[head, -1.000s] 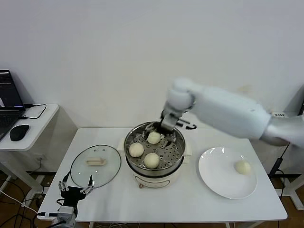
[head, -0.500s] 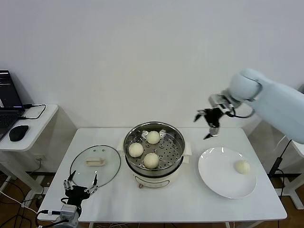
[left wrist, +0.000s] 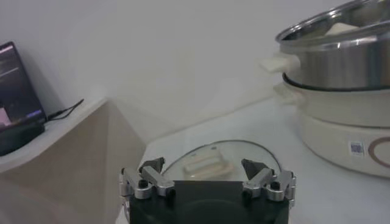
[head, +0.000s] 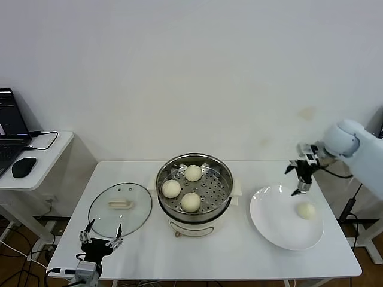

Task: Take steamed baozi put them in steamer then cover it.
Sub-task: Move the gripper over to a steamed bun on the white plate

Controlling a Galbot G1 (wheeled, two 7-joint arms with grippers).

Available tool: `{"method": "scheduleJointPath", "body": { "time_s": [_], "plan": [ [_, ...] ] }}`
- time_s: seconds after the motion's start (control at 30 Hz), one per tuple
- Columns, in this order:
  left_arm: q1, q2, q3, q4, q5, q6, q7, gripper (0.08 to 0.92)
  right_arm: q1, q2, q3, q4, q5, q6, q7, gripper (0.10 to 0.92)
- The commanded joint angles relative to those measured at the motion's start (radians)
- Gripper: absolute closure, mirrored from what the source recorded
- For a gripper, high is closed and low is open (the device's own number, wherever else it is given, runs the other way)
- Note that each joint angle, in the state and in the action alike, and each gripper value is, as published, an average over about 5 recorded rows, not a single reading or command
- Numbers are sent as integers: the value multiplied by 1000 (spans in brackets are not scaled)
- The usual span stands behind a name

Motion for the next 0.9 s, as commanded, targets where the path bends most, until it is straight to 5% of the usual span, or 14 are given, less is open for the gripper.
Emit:
{"method": "scheduleJointPath", "body": {
  "time_s": [0.03,0.9],
  "plan": [
    [13,-1,-3,8,3,0,0,177,-182,25,133,-86,-150,36,18,203],
    [13,5,-10,41,4,-3,-1,177,-281,94,230,-224,-316,135,24,203]
  ]
}}
